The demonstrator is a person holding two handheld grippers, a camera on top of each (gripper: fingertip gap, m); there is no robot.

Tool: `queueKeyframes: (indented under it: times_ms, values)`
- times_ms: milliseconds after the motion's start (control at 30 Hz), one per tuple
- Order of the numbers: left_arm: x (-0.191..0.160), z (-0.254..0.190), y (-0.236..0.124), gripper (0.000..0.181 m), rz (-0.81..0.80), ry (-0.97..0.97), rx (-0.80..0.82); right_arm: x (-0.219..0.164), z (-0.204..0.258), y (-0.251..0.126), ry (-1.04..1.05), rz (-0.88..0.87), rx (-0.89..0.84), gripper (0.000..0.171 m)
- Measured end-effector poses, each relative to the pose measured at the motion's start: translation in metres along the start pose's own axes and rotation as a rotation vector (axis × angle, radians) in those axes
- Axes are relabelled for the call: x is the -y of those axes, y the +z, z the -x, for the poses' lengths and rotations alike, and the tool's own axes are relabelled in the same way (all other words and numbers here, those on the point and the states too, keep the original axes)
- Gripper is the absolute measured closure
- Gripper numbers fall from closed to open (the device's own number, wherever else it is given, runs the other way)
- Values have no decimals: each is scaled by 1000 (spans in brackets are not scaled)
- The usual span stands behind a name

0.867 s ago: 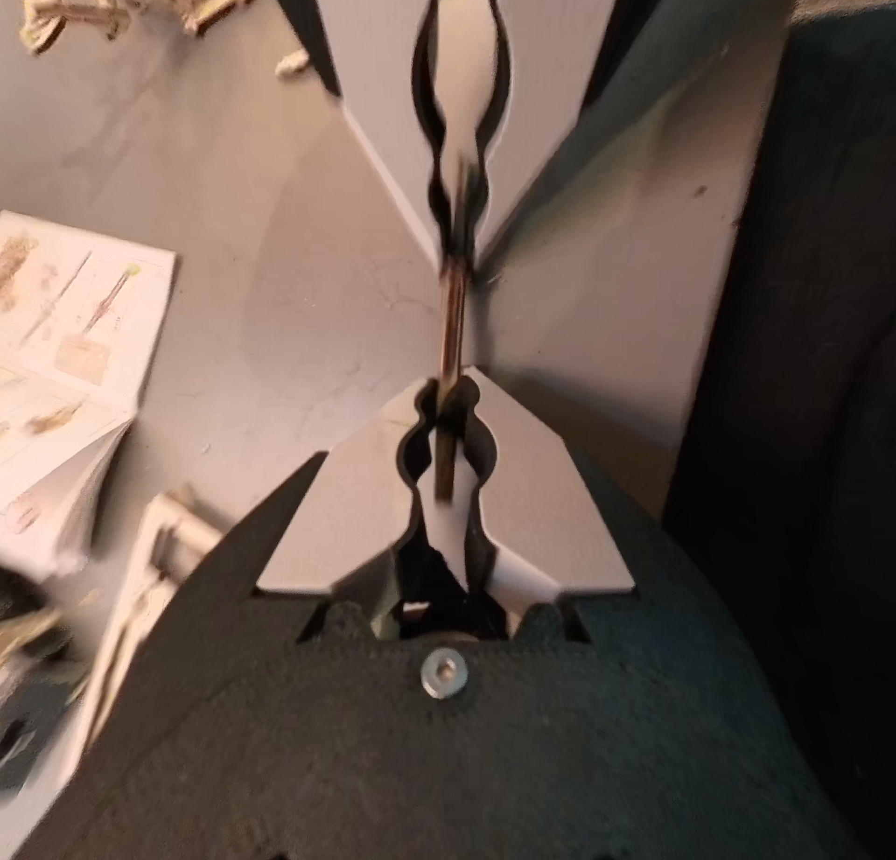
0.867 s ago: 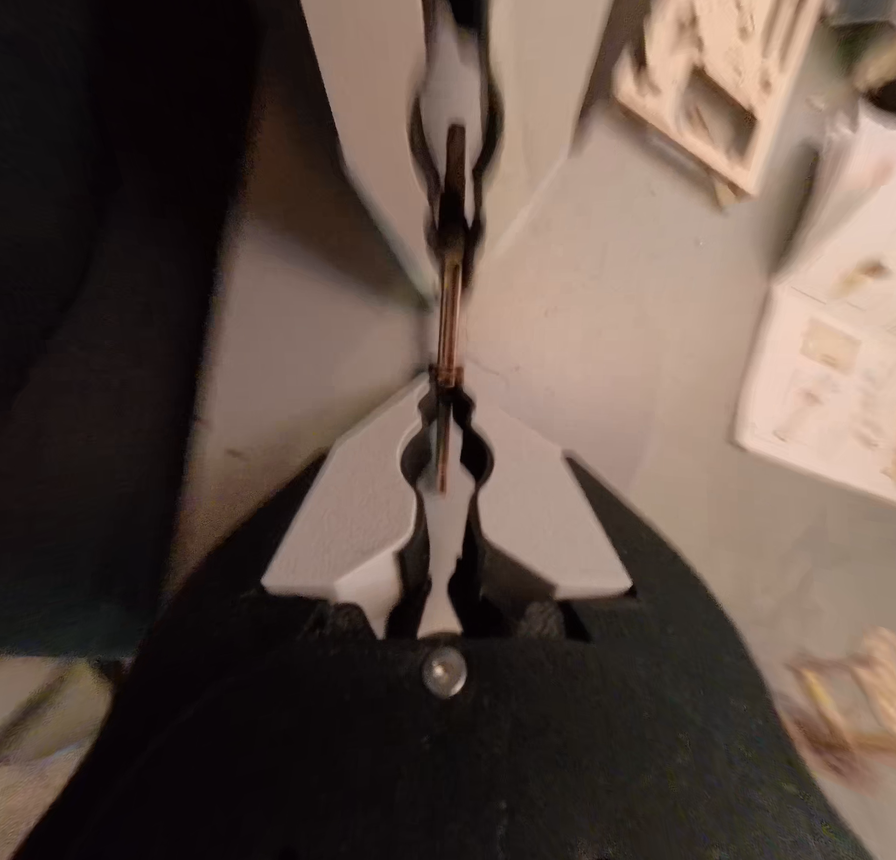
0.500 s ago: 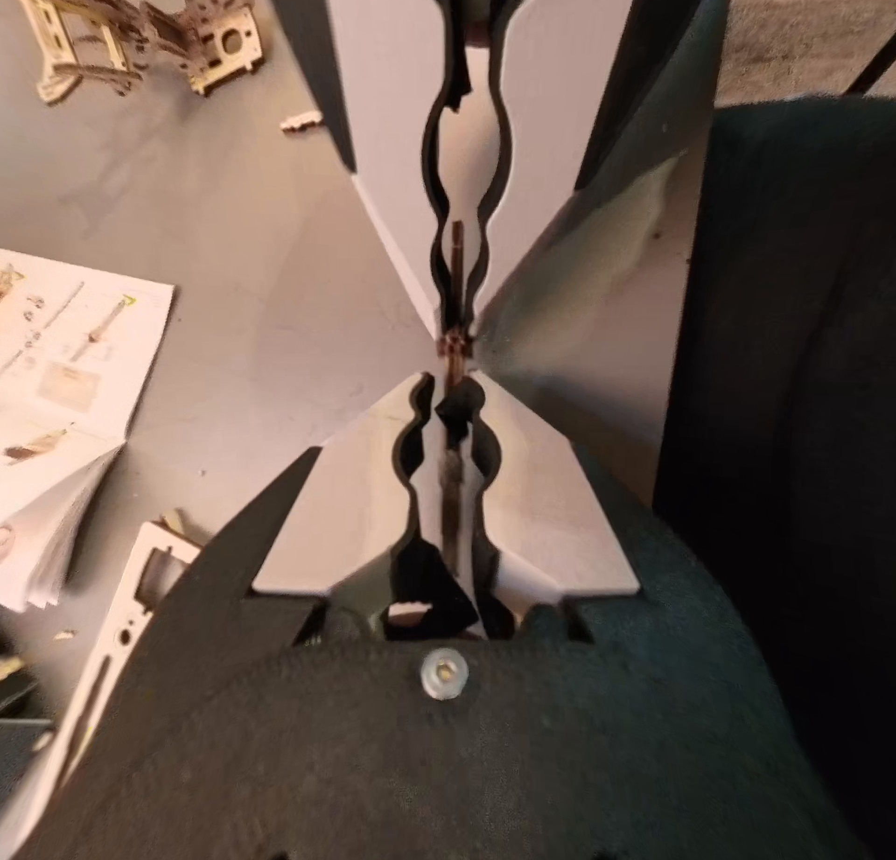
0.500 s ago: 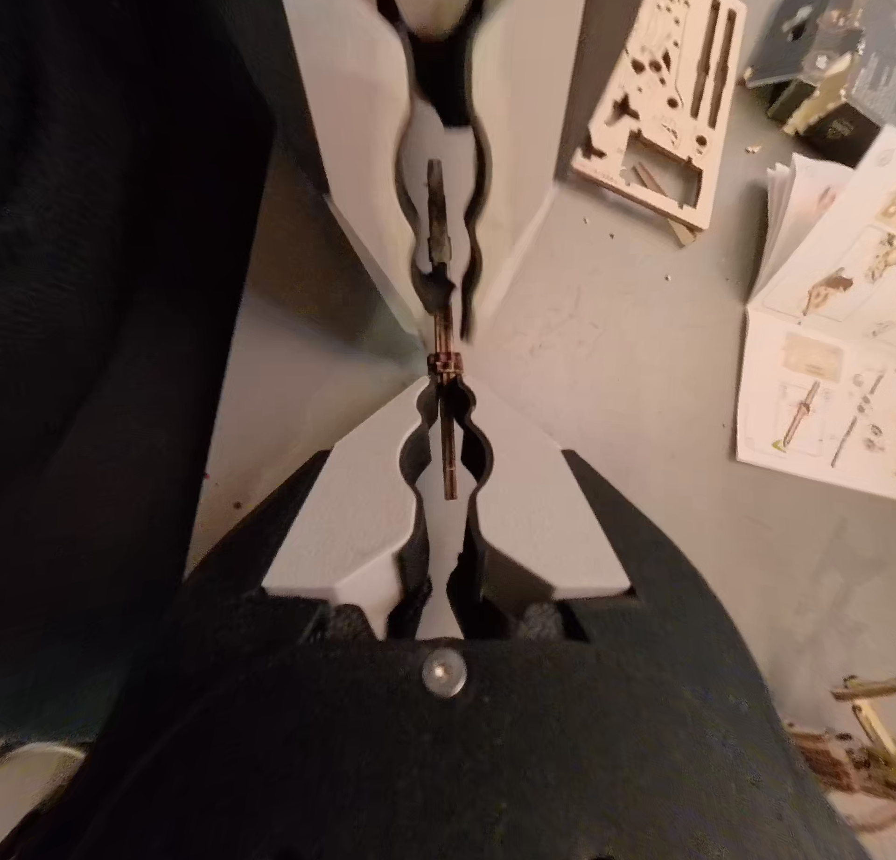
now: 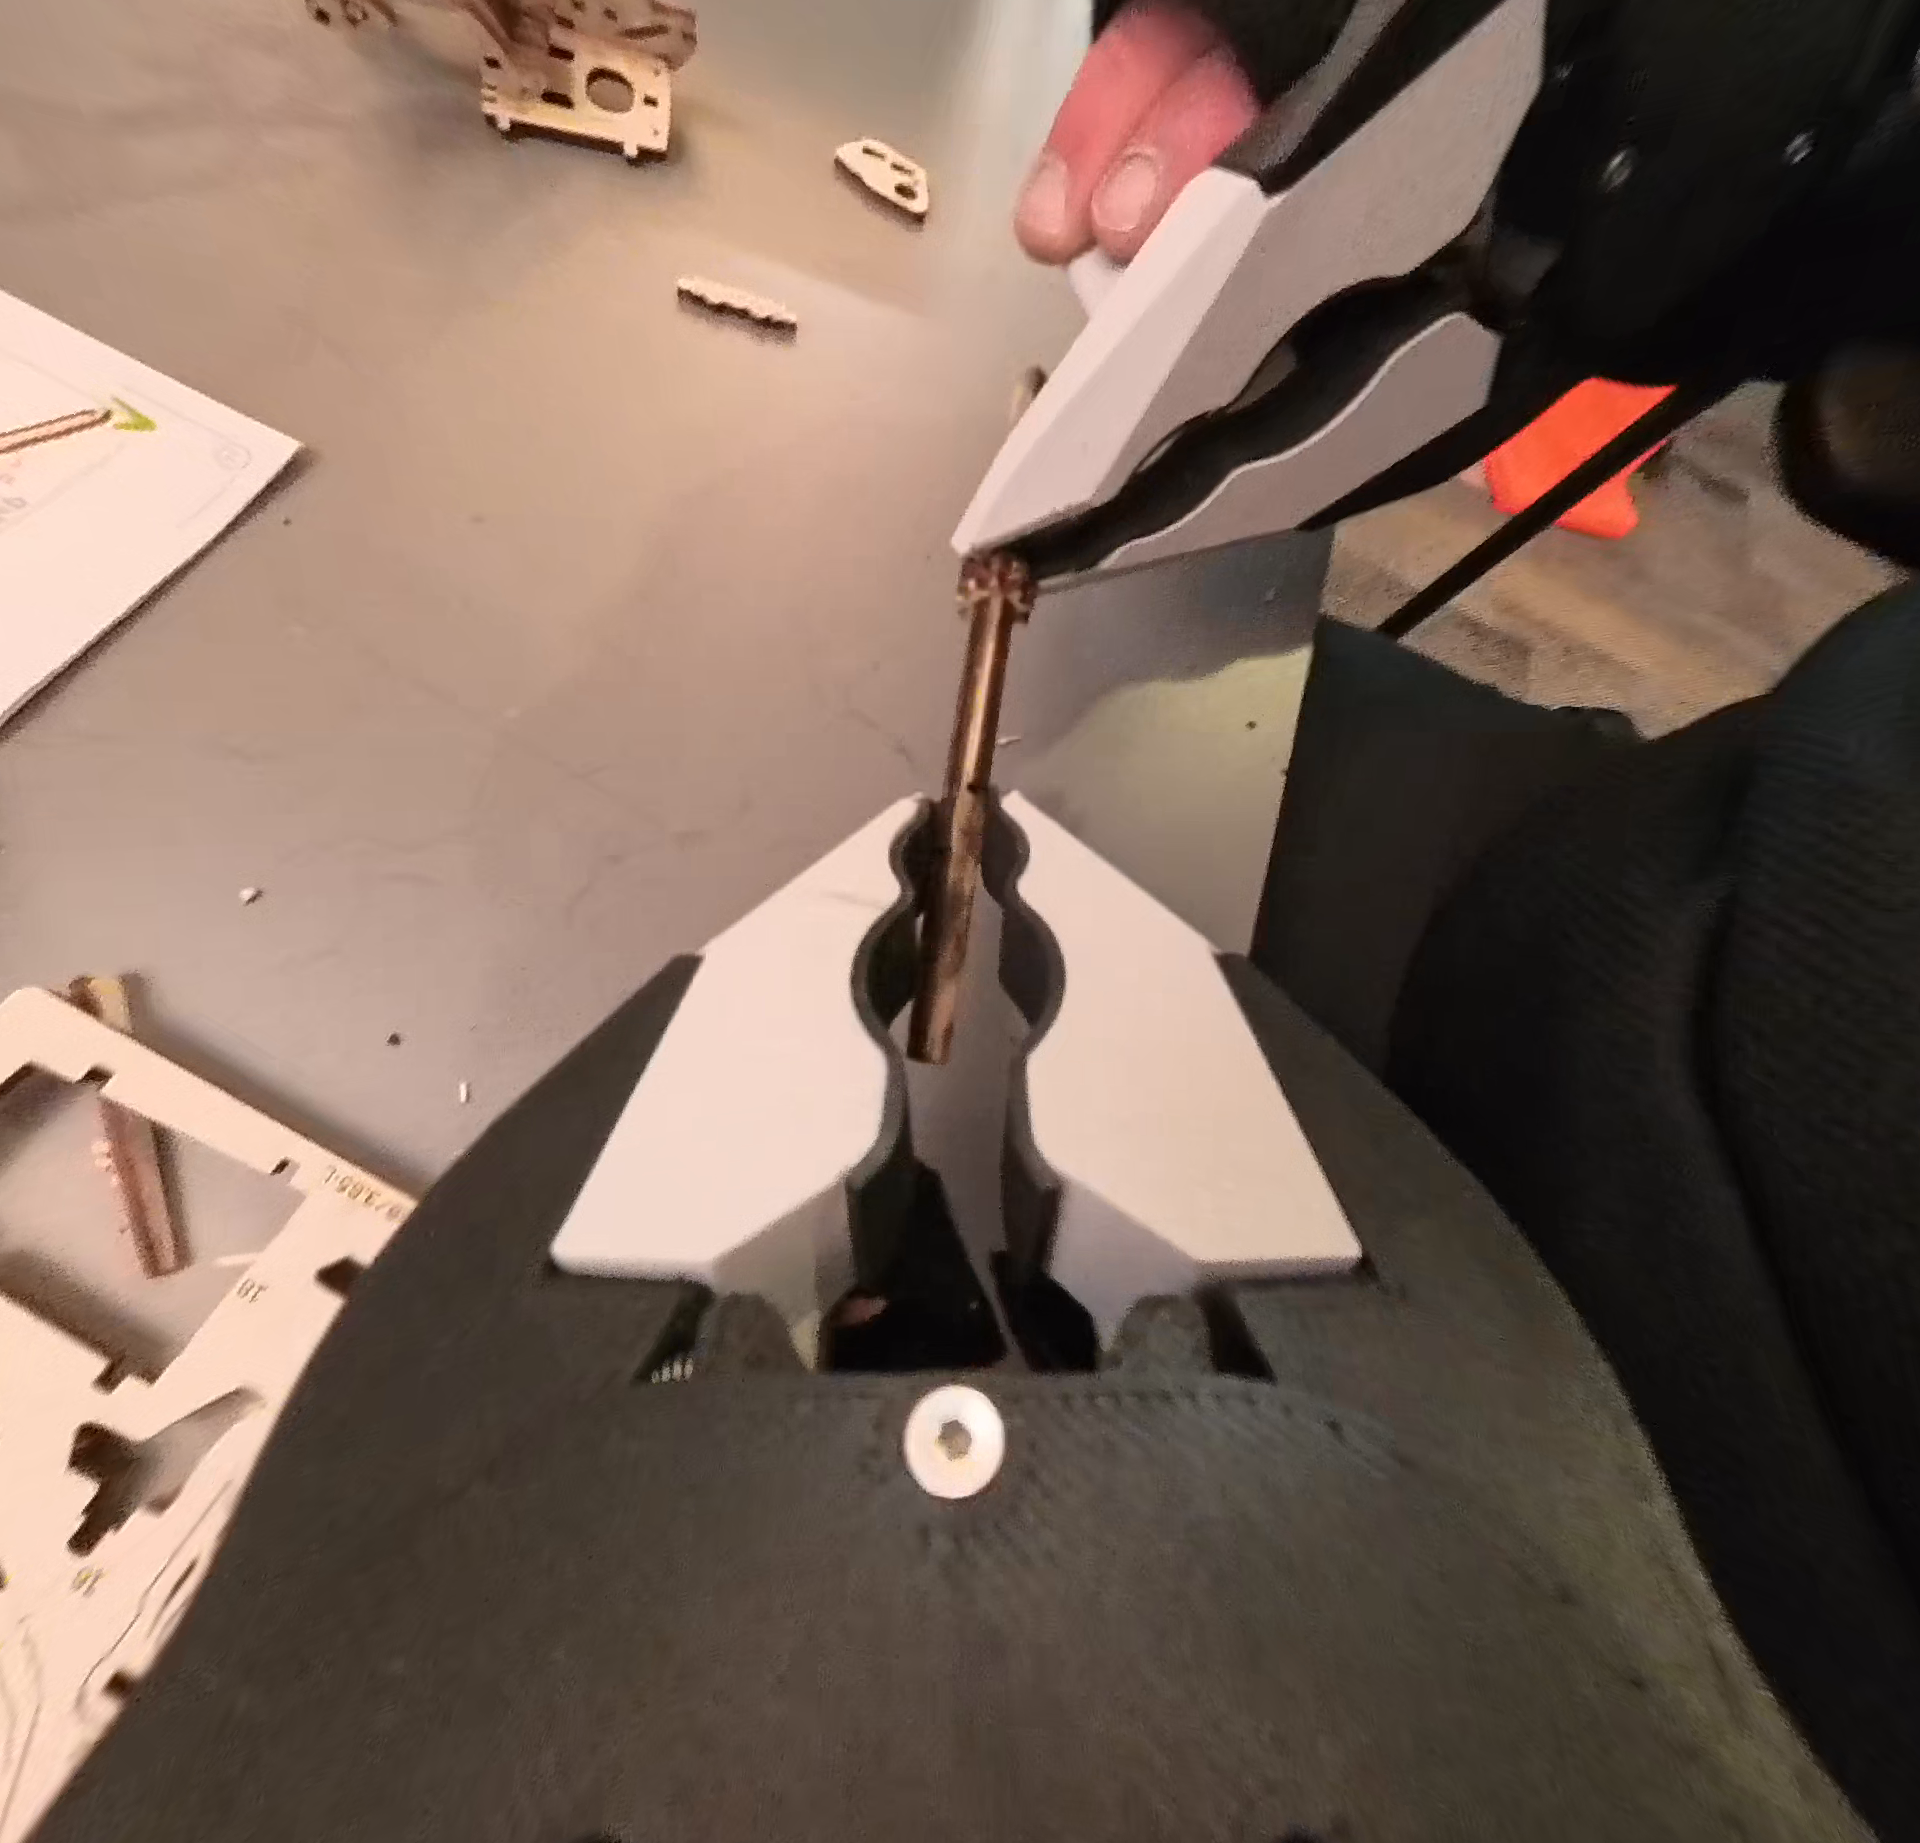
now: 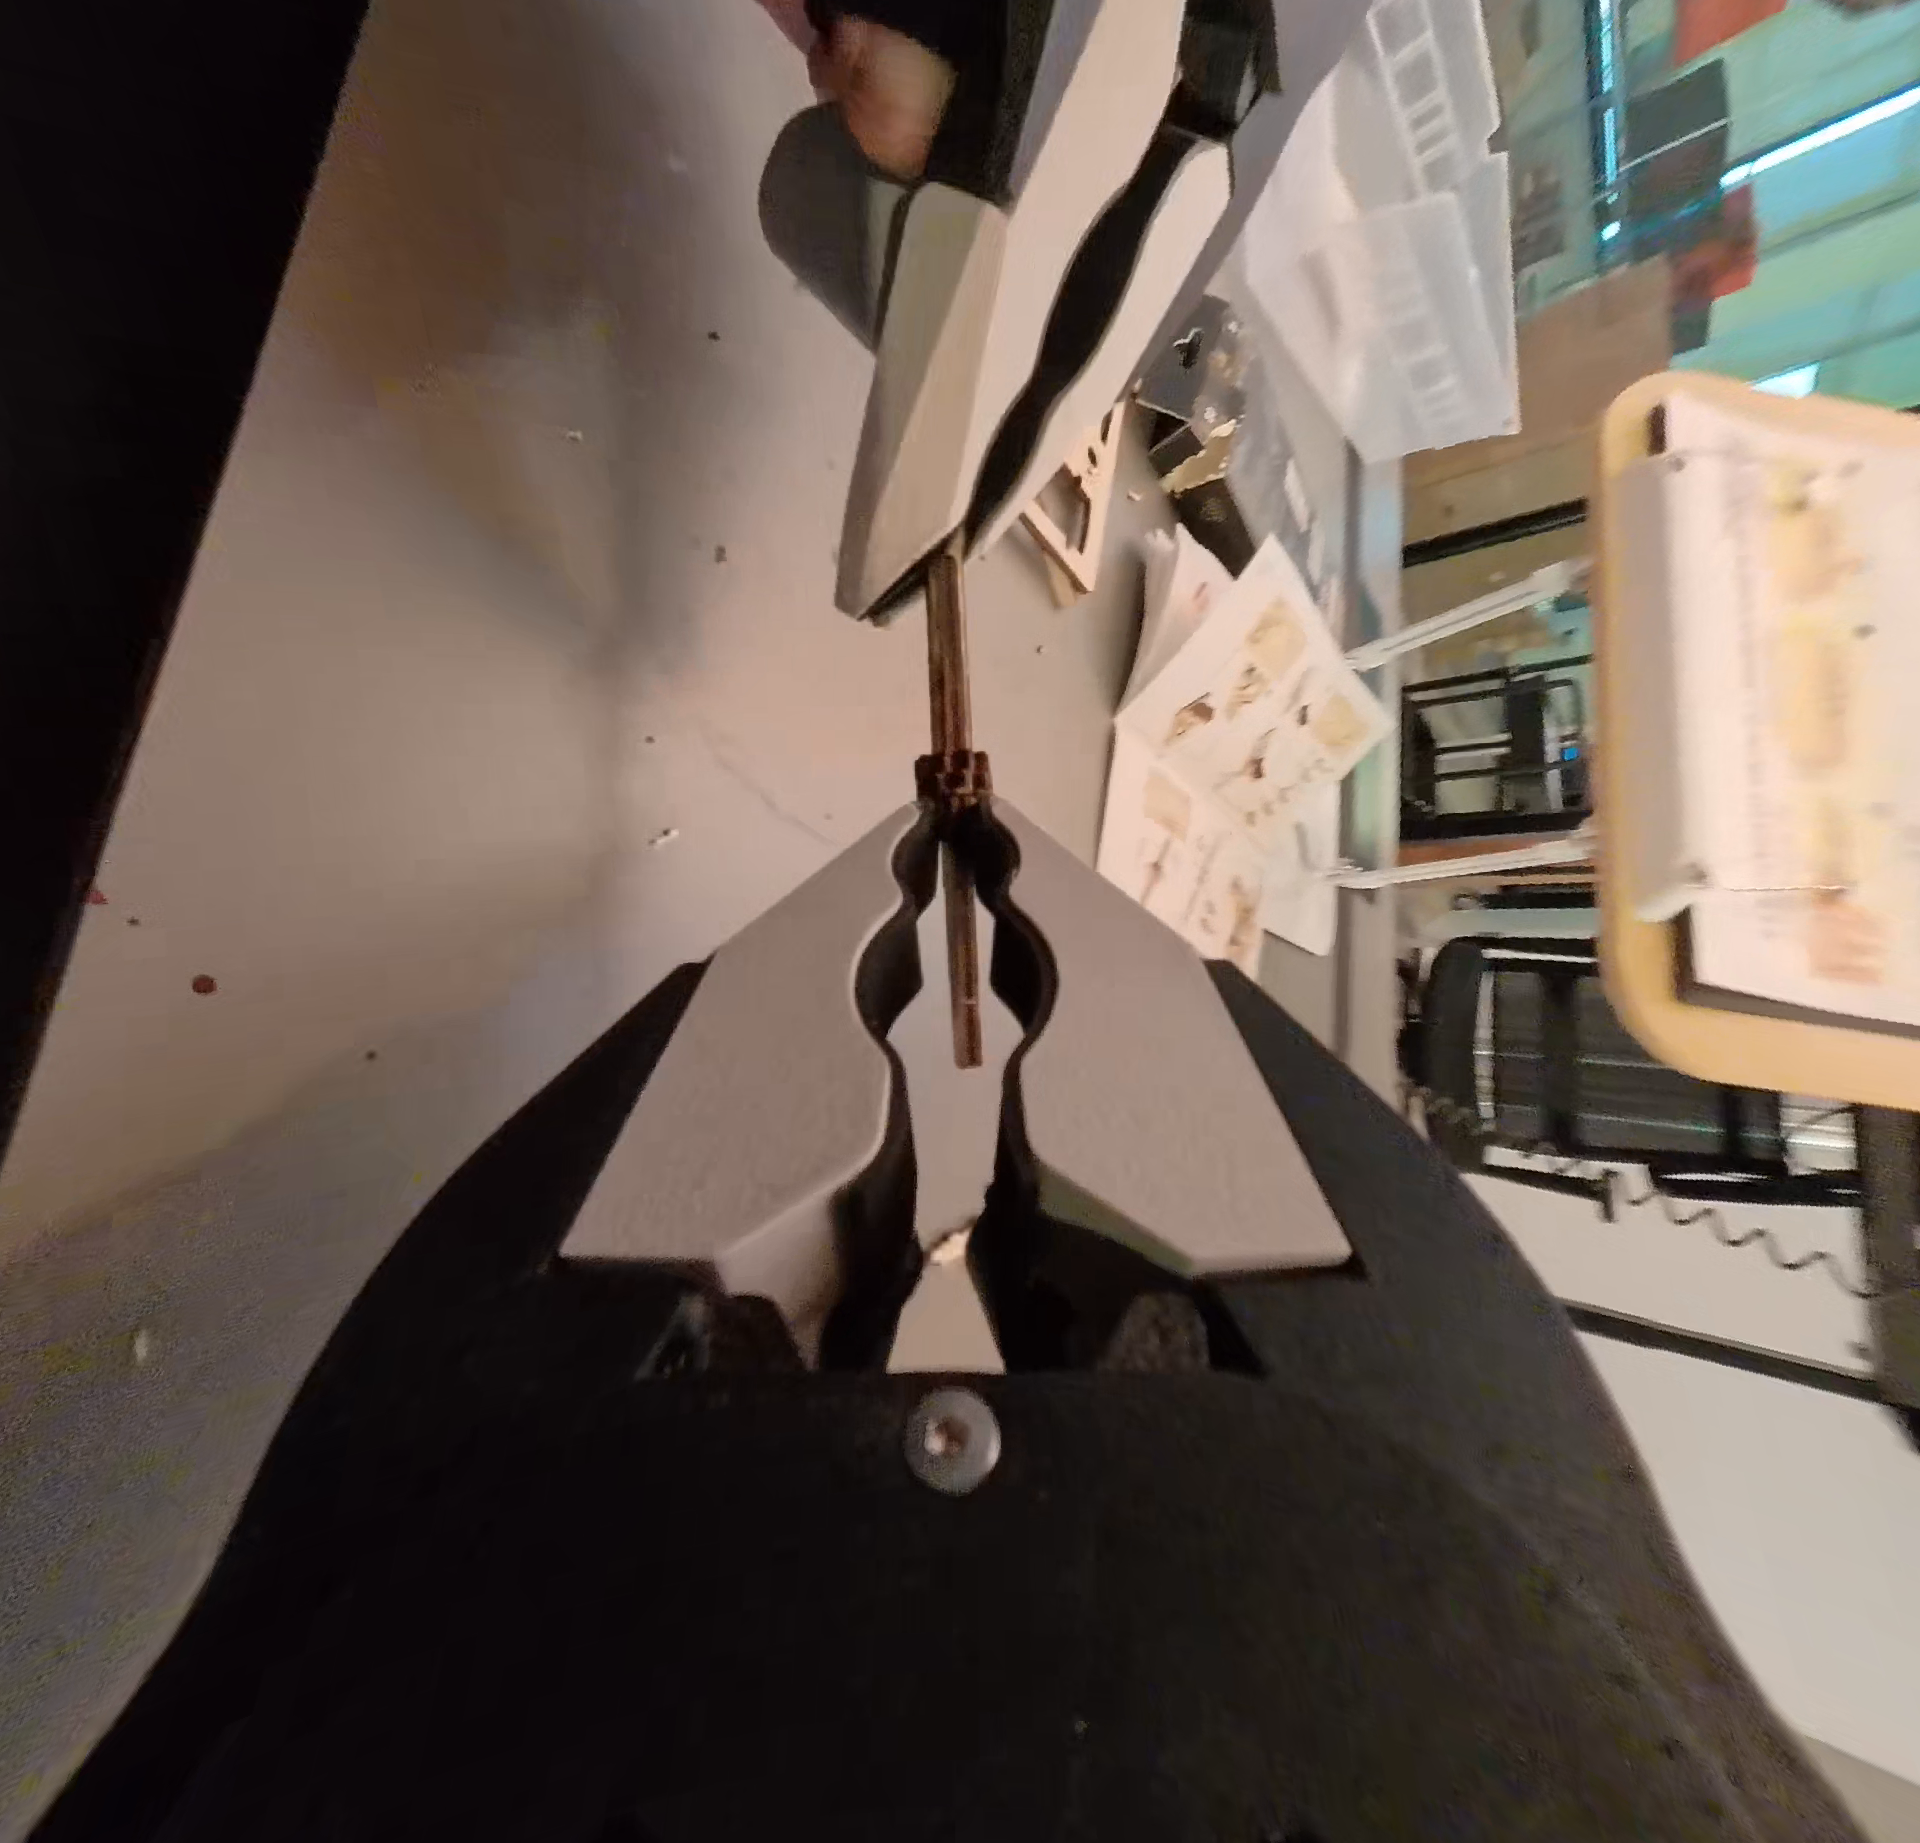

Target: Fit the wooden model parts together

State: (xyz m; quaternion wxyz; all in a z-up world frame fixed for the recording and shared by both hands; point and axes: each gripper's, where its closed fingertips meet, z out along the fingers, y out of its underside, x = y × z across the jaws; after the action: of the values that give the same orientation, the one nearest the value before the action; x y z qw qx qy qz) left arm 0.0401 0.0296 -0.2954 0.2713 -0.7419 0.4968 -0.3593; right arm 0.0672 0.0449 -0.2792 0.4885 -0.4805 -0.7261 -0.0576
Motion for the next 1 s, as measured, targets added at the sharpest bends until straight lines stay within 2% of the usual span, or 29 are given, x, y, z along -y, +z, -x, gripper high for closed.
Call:
queueKeyframes:
  times_ms: [33,133,167,267,367,400,433,533,600,733,867,1000]
  values:
    - [2,-3,-1,176,-14,-4,-24,1,-3,-2,-21,1,-14,168]
    - [16,-2,-7,180,-93,16,25,-3,-14,-8,55,8,-41,163]
    - [21,2,-9,180,-116,49,76,-6,-20,-11,117,12,-49,156]
    - [38,1,-16,180,-181,150,157,-8,-34,-23,474,-57,-4,139]
    - [45,-2,-19,180,-183,263,204,-12,-45,-30,806,-106,54,109]
    - [47,-5,-20,180,-193,301,208,-8,-50,-34,864,-144,60,109]
    - [48,-11,-20,180,-194,337,191,-5,-55,-37,881,-171,47,117]
    - [54,-19,-22,180,-204,393,199,1,-46,-38,784,-113,87,145]
    - [57,-20,-26,180,-212,420,213,4,-41,-39,720,-62,103,153]
    - [63,-23,-34,177,-239,462,217,15,-43,-51,623,-21,98,159]
    - [70,-29,-40,160,-258,489,216,26,-46,-60,569,24,49,162]
    - [82,-41,-46,173,-289,549,207,33,-51,-72,535,74,-39,161]
